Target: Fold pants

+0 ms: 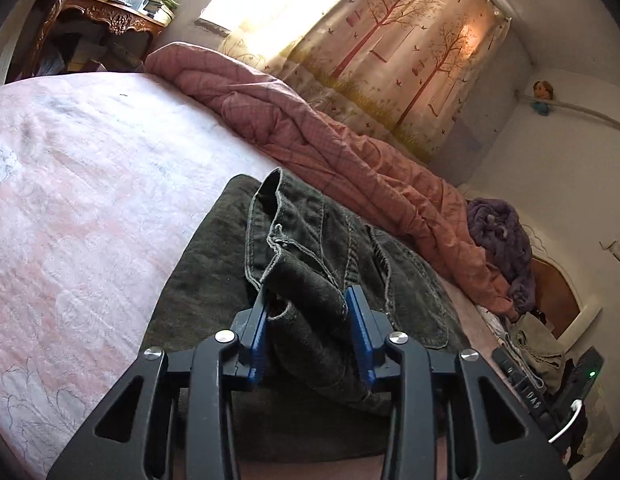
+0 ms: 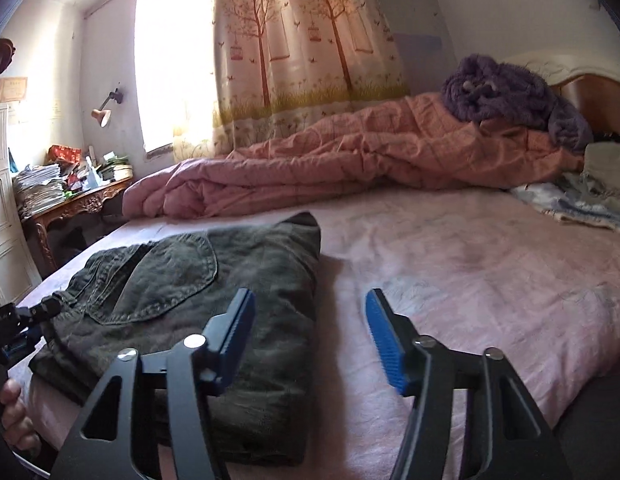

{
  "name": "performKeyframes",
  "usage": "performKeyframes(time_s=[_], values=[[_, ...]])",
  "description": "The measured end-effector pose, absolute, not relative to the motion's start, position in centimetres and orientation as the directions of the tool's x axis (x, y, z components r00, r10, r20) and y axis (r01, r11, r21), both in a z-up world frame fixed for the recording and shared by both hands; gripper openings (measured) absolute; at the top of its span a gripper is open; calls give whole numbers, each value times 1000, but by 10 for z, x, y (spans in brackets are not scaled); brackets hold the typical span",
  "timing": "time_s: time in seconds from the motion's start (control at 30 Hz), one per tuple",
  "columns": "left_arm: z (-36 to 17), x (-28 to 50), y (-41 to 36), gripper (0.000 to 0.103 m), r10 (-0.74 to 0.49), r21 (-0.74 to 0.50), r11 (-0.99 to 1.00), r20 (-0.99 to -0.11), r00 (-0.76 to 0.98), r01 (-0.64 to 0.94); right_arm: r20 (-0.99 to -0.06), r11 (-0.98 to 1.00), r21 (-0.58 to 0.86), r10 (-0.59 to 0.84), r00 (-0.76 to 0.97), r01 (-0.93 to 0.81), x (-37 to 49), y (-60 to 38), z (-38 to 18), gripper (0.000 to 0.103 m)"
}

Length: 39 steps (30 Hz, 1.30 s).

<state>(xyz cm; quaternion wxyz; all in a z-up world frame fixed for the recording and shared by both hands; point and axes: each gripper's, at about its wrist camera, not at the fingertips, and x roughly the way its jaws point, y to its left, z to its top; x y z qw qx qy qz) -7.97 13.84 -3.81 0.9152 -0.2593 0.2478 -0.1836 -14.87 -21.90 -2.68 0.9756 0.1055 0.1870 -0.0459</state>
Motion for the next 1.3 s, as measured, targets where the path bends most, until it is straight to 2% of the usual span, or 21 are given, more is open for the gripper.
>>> performKeyframes(time_s=[0.07, 0.1, 0.13, 0.17, 0.2, 0.23, 0.27, 0.37, 0.43, 0.57, 0.67, 0.83, 0.9, 1.0, 1.03, 1.07, 1.13, 1.23, 1.3], values=[[-35, -77, 137, 41, -465, -566, 797, -350, 813, 212, -396, 972, 210, -14, 918, 106, -144, -222, -34, 44], [-35, -74, 136, 44, -464, -564, 799, -356, 811, 210, -407, 970, 229, 15, 913, 86, -142, -222, -38, 37], [-37, -69, 134, 48, -461, -561, 803, -370, 807, 202, -414, 968, 242, 35, 910, 73, -140, -221, -41, 33], [-40, -65, 131, 47, -448, -554, 812, -390, 805, 184, -419, 964, 260, 58, 906, 59, -139, -221, -45, 32], [-43, -61, 128, 43, -428, -539, 826, -411, 805, 164, -422, 961, 270, 67, 904, 55, -138, -220, -48, 28], [-45, -60, 125, 31, -405, -514, 844, -425, 810, 153, -423, 961, 273, 75, 903, 49, -137, -219, -50, 25], [-45, -62, 122, 25, -386, -490, 859, -426, 818, 150, -422, 963, 266, 72, 904, 48, -137, -218, -51, 25], [-25, -81, 111, 18, -316, -404, 900, -352, 881, 161, -414, 974, 222, 52, 909, 45, -139, -213, -49, 20], [-3, -94, 107, 17, -294, -361, 914, -282, 913, 183, -395, 977, 212, 54, 917, 34, -142, -210, -43, 14], [35, -113, 109, 16, -250, -295, 936, -163, 954, 195, -328, 980, 200, 75, 942, -8, -154, -202, -25, 14], [30, -105, 112, 16, -215, -255, 954, -210, 954, 158, -318, 980, 195, 102, 943, -40, -157, -196, -22, 14], [-24, -82, 122, 17, -183, -281, 957, -389, 903, 72, -441, 973, 231, 131, 888, -29, -142, -190, -55, 12], [-49, -80, 125, 19, -208, -324, 944, -445, 871, 59, -444, 978, 207, 114, 889, -22, -144, -187, -60, 12], [-54, -90, 126, 25, -216, -321, 944, -420, 881, 78, -466, 986, 165, 90, 880, -14, -142, -186, -63, 12], [-51, -93, 125, 31, -217, -316, 945, -413, 884, 84, -469, 986, 165, 87, 879, -10, -142, -187, -63, 12], [-48, -95, 126, 47, -199, -304, 950, -407, 892, 73, -471, 985, 172, 87, 878, -5, -142, -189, -64, 12], [-43, -100, 129, 57, -143, -268, 963, -392, 909, 36, -474, 978, 209, 98, 875, 3, -142, -196, -63, 13], [-30, -113, 134, 56, -100, -259, 966, -356, 929, 5, -458, 968, 251, 103, 883, 17, -144, -202, -54, 13], [-17, -127, 134, 56, -41, -246, 969, -287, 957, -32, -438, 961, 278, 119, 891, 8, -147, -205, -45, 13]])
